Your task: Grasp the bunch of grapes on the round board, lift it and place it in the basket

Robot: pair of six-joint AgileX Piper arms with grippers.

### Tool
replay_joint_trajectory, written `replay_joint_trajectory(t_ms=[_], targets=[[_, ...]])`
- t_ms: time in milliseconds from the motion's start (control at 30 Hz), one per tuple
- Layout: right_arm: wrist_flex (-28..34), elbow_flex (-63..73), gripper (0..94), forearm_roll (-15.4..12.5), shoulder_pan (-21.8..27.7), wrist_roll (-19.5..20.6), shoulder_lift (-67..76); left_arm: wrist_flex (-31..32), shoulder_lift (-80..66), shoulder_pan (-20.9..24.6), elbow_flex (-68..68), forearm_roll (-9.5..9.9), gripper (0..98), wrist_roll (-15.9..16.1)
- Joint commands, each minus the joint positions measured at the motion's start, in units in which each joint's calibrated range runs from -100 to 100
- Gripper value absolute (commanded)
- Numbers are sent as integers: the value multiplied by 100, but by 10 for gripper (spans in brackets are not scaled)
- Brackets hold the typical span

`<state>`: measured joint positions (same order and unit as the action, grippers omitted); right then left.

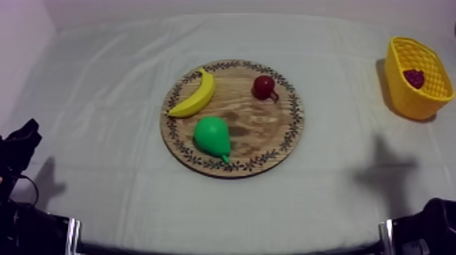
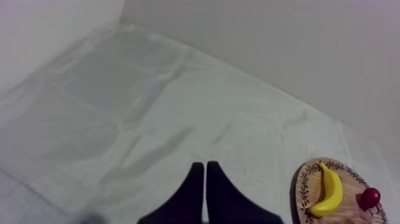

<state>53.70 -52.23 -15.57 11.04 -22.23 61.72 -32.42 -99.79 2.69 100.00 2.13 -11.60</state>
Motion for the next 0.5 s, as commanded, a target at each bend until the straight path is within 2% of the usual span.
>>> replay_joint_trajectory(t_ms=[0, 233, 467], targets=[[-595, -1055, 28, 179, -585, 300, 834, 1, 5, 3, 0, -1, 1, 1], [-1366, -2674, 5, 686, -1166, 853, 1983, 1, 5, 3, 0, -1, 1, 2], [-1532, -3881, 3, 689, -1201, 856, 2774, 1, 5, 3, 0, -1, 1, 0]])
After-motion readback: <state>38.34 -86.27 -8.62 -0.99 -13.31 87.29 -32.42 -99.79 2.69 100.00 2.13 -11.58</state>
